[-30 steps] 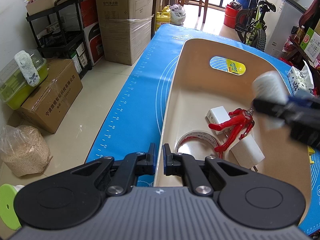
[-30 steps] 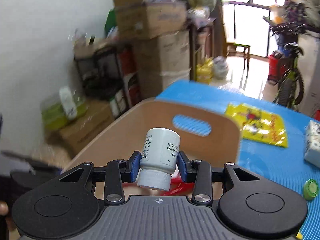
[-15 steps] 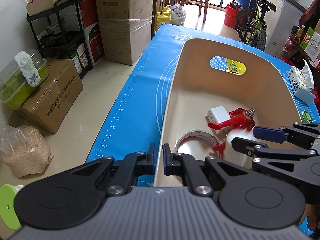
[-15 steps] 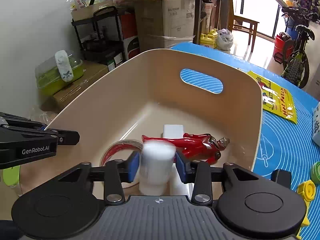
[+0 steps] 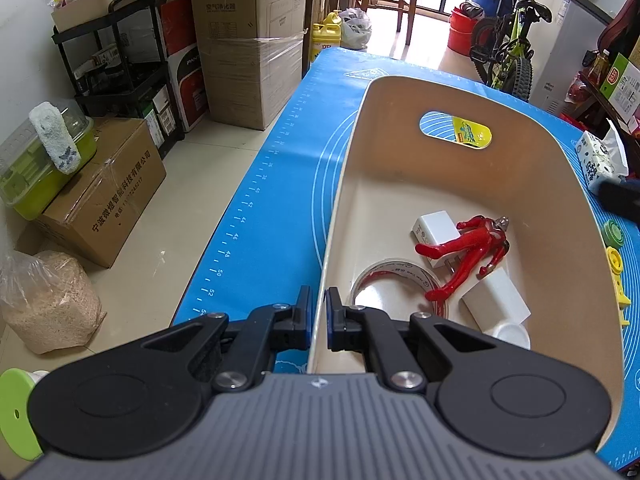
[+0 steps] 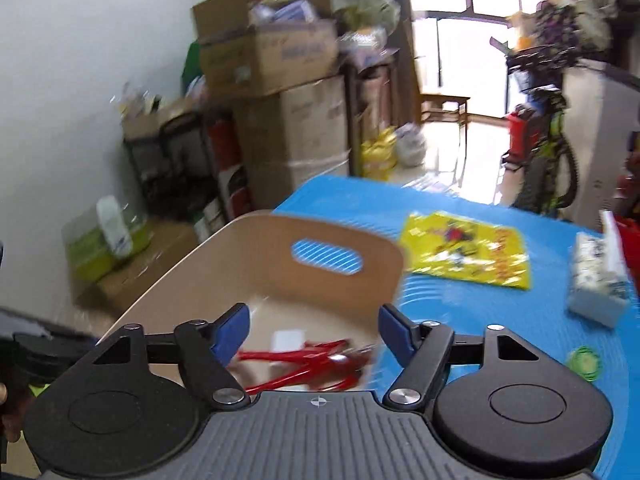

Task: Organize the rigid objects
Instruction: 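Move the right tool to the yellow toy piece and close on it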

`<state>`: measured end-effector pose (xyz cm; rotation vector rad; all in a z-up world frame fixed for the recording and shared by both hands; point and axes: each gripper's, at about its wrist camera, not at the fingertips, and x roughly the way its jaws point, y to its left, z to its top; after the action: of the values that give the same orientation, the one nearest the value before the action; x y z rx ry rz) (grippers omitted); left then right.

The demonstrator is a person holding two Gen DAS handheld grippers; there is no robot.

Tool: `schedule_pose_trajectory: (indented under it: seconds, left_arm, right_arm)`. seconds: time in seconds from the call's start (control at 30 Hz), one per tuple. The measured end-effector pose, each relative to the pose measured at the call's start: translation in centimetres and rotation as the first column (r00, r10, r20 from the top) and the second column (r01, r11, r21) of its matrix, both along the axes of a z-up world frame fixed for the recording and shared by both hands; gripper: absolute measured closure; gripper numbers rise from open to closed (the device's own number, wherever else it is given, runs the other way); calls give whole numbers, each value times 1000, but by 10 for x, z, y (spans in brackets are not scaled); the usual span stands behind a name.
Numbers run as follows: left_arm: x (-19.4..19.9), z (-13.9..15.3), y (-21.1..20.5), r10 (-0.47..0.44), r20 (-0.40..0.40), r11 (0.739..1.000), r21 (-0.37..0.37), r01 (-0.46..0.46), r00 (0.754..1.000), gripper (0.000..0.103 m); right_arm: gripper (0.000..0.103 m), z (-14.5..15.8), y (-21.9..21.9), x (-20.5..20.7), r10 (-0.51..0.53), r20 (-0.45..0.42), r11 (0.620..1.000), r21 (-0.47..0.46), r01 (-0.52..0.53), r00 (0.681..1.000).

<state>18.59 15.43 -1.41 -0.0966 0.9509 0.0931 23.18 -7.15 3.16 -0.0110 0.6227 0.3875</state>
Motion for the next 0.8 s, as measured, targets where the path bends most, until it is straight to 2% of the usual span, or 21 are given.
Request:
schedule_pose_trajectory:
  seconds: [0.1, 0.27, 0.43, 0.57, 0.8]
  left_arm:
    - [0, 0, 0, 0, 0, 1000, -1, 0, 1000, 95]
    - [0, 0, 0, 0, 1, 1000, -1, 0, 1000, 95]
    - [0, 0, 0, 0, 0, 1000, -1, 0, 1000, 95]
    - [0, 0, 0, 0, 0, 1000, -1, 0, 1000, 95]
    - [0, 0, 0, 0, 0, 1000, -1, 0, 1000, 95]
  right_arm:
    - [11, 4, -30, 2, -62, 28, 998, -15, 63, 998]
    - [6, 0, -81, 5, -187, 60, 981, -34, 189, 981]
    - [5, -22, -115, 10, -264, 45, 962, -62, 266, 963]
    - [5, -47, -135, 15, -318, 20, 940, -126, 318, 948]
    - [5, -86, -161, 14, -366, -37, 921, -162, 356, 930]
